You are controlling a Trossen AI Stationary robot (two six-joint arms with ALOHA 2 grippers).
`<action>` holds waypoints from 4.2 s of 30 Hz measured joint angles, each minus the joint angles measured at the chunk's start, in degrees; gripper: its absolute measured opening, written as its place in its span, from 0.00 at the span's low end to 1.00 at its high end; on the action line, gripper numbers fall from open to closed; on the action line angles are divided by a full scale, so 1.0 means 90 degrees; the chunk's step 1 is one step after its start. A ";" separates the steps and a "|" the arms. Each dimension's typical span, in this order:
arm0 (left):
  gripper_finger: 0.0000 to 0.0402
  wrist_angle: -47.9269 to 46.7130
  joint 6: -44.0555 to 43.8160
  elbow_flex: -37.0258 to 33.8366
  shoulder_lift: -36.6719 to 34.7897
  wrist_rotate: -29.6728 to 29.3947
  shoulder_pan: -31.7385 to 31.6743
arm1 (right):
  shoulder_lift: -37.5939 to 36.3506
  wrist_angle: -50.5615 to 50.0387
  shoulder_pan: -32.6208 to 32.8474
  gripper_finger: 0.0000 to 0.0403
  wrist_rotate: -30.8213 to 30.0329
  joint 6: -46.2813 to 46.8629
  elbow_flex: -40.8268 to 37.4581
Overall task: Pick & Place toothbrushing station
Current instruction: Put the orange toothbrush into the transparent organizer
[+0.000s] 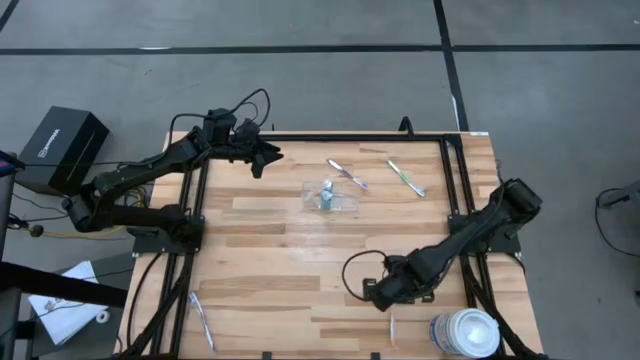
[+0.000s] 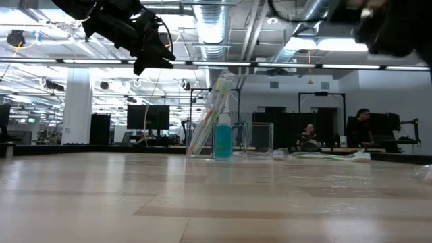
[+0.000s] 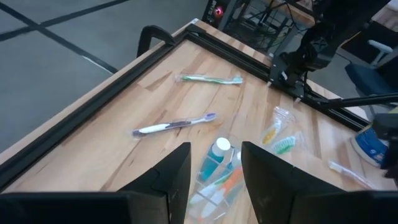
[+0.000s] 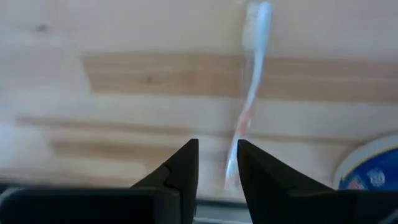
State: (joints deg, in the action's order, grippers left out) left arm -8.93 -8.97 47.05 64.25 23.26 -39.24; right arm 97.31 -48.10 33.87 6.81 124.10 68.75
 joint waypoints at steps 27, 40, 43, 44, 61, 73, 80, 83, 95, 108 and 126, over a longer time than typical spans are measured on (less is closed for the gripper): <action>0.34 -0.0023 0.0188 0.0000 0.0000 0.0074 0.0000 | 0.0987 0.0612 -0.0059 0.26 0.0260 0.0050 -0.0610; 0.34 -0.0180 0.0138 0.0002 0.0000 0.0071 0.0000 | 0.0858 0.1103 -0.0234 0.03 -0.0098 -0.0413 -0.0897; 0.34 -0.0189 0.0138 0.0005 0.0000 0.0071 0.0000 | 0.0582 0.0993 -0.0481 0.02 -0.0828 -0.0832 -0.0911; 0.34 -0.0189 0.0138 0.0005 0.0000 0.0071 0.0000 | 0.0407 0.0941 -0.0595 0.02 -0.1140 -0.0979 -0.0913; 0.34 -0.0203 0.0147 0.0005 0.0000 0.0071 0.0000 | -0.2061 0.1222 -0.3811 0.01 -0.5134 -0.5874 -0.0898; 0.34 -0.0267 0.0115 0.0005 0.0000 0.0070 -0.0005 | -0.1683 0.3297 -0.4746 0.01 -0.5114 -0.8061 -0.0899; 0.34 -0.0285 0.0113 0.0005 0.0000 0.0070 -0.0006 | -0.1341 0.3709 -0.4875 0.01 -0.4788 -0.8355 -0.0903; 0.34 -0.0296 0.0112 0.0005 0.0000 0.0069 -0.0005 | -0.1224 0.3703 -0.4844 0.01 -0.4732 -0.8356 -0.0896; 0.34 -0.0299 0.0112 0.0005 0.0000 0.0069 -0.0005 | -0.1186 0.3209 -0.4386 0.01 -0.5171 -0.8336 -0.0899; 0.34 -0.0299 0.0119 0.0005 0.0000 0.0066 -0.0005 | -0.0266 0.3608 -0.3553 0.01 -0.5858 -0.7707 -0.0903; 0.34 -0.0298 0.0276 0.0005 0.0000 0.0067 -0.0007 | 0.0074 0.3758 -0.2940 0.03 -0.6611 -0.6975 -0.0902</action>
State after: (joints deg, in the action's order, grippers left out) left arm -11.61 -6.49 47.09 64.25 23.86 -39.31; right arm 97.97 -14.28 7.41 -52.69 61.32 60.64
